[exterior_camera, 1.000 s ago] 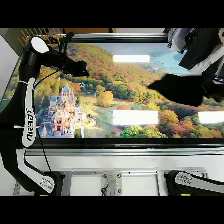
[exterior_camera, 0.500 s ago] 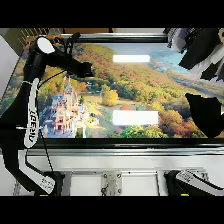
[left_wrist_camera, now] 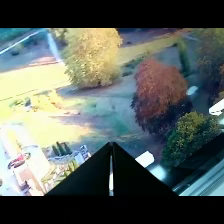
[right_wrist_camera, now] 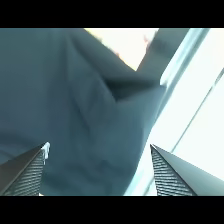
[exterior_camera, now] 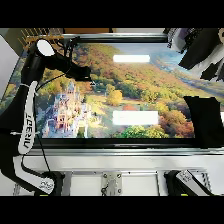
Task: Fold the clothes and pants, and hang the long-sleeved shirts on hangers.
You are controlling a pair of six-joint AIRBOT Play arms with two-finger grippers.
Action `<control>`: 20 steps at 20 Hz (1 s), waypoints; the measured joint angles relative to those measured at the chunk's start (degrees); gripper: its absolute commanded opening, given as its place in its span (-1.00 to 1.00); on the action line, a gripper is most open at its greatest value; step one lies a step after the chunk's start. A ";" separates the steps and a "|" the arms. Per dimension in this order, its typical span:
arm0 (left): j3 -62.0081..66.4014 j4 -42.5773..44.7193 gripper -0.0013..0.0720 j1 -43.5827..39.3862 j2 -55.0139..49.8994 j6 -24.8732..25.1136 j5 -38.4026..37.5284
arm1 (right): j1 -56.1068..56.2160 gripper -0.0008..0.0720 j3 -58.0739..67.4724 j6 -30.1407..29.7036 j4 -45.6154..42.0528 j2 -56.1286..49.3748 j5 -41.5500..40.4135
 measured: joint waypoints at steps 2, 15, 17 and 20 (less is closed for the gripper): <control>-7.08 0.79 -0.93 -0.28 4.35 -0.24 3.78 | 1.40 1.00 -0.04 -2.82 3.52 4.07 -1.60; -39.06 1.55 -0.93 -5.18 23.06 -0.48 16.70 | 40.70 1.00 -7.63 -12.96 18.67 17.64 -1.53; -39.76 1.70 -0.93 -5.44 23.41 -0.63 17.09 | 43.30 0.99 -7.87 -12.96 18.86 17.81 -1.53; -40.24 1.68 -0.93 -5.62 23.63 -0.61 17.73 | 45.00 0.03 -7.96 -13.03 18.91 17.92 -1.53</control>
